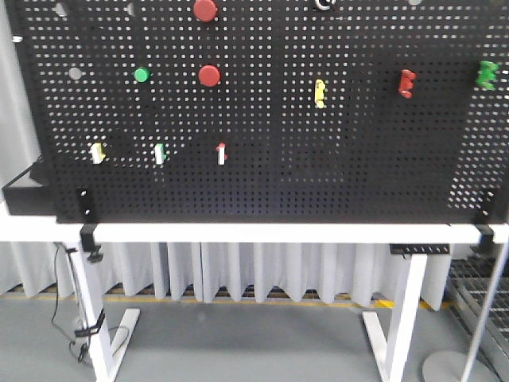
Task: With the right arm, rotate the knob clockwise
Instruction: 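Drive the base toward the black pegboard and raise the view to it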
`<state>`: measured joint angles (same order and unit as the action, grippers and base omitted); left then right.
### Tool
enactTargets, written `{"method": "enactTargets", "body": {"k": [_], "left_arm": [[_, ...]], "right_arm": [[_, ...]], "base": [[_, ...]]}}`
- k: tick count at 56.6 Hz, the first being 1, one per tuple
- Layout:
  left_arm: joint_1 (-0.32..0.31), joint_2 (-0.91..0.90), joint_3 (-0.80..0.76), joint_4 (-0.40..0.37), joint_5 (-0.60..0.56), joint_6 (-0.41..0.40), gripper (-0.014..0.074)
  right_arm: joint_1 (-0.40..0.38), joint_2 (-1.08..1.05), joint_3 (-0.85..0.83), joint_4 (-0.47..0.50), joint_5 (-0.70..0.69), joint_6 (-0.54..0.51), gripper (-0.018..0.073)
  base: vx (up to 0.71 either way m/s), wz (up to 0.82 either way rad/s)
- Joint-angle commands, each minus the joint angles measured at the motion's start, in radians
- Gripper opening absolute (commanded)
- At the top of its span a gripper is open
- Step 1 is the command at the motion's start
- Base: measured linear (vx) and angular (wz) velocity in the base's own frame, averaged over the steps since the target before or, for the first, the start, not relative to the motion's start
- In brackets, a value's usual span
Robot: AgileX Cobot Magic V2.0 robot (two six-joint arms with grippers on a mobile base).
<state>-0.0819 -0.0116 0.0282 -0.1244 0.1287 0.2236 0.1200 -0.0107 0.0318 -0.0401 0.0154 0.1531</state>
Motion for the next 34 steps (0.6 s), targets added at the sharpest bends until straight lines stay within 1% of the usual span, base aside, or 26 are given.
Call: {"method": "enactTargets", "body": {"k": [1, 34], "left_arm": [[-0.008, -0.017, 0.033, -0.011, -0.082, -0.004, -0.0006], [-0.008, -0.017, 0.033, -0.011, -0.082, -0.004, -0.0006]], "right_arm": [[-0.006, -0.011, 0.007, -0.004, -0.087, -0.01, -0.0008], [-0.006, -0.011, 0.007, -0.004, -0.087, -0.01, -0.0008]], "base": [[0.44, -0.01], [0.42, 0.0]]}}
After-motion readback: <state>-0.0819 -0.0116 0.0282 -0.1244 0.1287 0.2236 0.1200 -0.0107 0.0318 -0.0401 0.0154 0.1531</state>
